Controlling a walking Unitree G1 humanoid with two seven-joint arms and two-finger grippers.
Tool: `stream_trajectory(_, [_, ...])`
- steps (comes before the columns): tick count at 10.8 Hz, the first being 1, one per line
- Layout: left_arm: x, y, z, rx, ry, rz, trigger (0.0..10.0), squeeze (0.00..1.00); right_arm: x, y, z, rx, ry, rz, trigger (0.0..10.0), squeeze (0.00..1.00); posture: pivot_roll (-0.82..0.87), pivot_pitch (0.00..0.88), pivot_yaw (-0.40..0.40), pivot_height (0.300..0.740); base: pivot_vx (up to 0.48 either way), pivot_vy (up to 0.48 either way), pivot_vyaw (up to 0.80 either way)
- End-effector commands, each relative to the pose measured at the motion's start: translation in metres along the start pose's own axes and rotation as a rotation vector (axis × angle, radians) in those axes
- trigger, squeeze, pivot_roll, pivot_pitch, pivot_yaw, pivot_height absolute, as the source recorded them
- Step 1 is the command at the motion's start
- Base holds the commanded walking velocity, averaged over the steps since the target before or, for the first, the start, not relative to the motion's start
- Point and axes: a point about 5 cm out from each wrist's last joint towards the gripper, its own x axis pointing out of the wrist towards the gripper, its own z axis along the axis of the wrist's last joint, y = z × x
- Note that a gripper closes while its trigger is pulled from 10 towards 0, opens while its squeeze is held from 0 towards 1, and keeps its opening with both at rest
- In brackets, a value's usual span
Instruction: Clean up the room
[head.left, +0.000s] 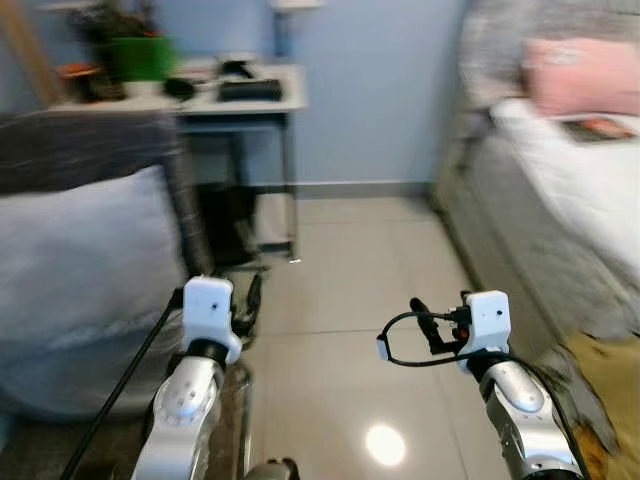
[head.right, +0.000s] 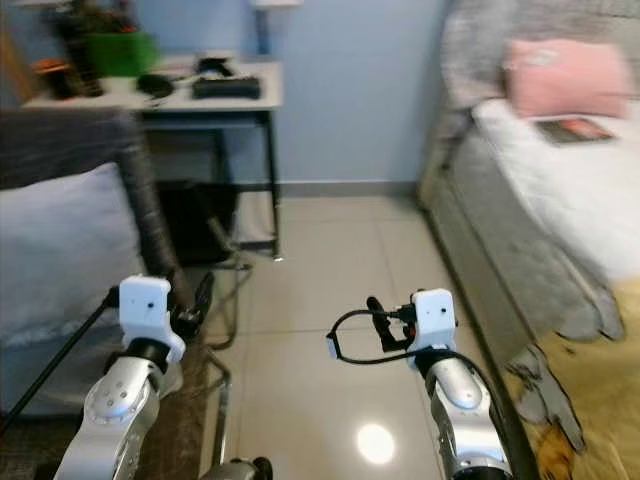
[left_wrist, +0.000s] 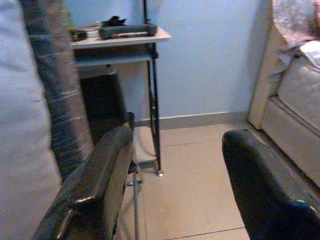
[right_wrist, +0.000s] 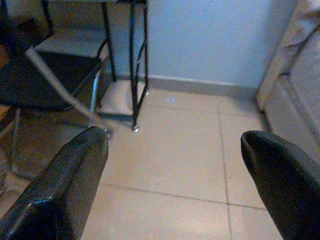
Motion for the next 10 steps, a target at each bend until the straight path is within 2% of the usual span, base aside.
stream_trajectory(1, [0.005,0.006,-0.001,0.019,0.027,0.015,10.0,0.00,0.006,0.001,0.004,-0.010,0.001,0.005,10.0,0.00,0.03,0.000,0.008,0.740,0.000,0.000,0.51])
stream_trajectory(3, [0.007,0.011,-0.008,0.029,0.062,0.030,10.0,0.00,0.013,0.004,0.007,-0.043,0.008,0.003,10.0,0.00,0.03,0.000,0.012,0.740,0.000,0.000,0.28])
stream_trajectory(4, [0.003,0.014,-0.014,0.024,0.083,0.048,10.0,0.00,0.011,0.005,0.008,-0.043,-0.004,-0.012,10.0,0.00,0.03,0.000,0.011,0.740,0.000,0.000,0.00])
stream_trajectory(5, [-0.026,0.026,-0.025,0.063,0.067,0.051,10.0,0.00,-0.015,0.012,0.008,-0.044,-0.046,0.031,10.0,0.00,0.02,0.000,-0.008,0.740,0.000,0.000,0.00])
stream_trajectory(6, [-0.045,0.031,-0.027,0.049,0.061,0.063,10.0,0.00,-0.037,0.017,0.001,-0.062,-0.047,0.072,10.0,0.00,0.02,0.000,-0.014,0.740,0.000,0.000,0.00])
stream_trajectory(7, [-0.044,0.031,-0.024,0.024,0.051,0.070,10.0,0.00,-0.042,0.014,-0.004,-0.050,-0.033,0.058,10.0,0.00,0.02,0.000,-0.016,0.740,0.000,0.000,0.00])
stream_trajectory(8, [-0.036,0.025,-0.019,-0.011,0.027,0.064,10.0,0.00,-0.044,0.011,-0.006,-0.059,-0.030,0.023,10.0,0.00,0.01,0.000,-0.012,0.740,0.000,0.000,0.00])
stream_trajectory(9, [-0.031,0.019,-0.018,-0.003,0.026,0.034,10.0,0.00,-0.040,0.010,-0.003,-0.054,-0.047,0.015,10.0,0.00,0.01,0.000,-0.008,0.740,0.000,0.000,0.00])
stream_trajectory(10, [-0.030,0.019,-0.019,-0.007,0.024,0.035,10.0,0.00,-0.039,0.010,-0.001,-0.062,-0.036,0.012,10.0,0.00,0.00,0.000,-0.007,0.740,0.000,0.000,0.00])
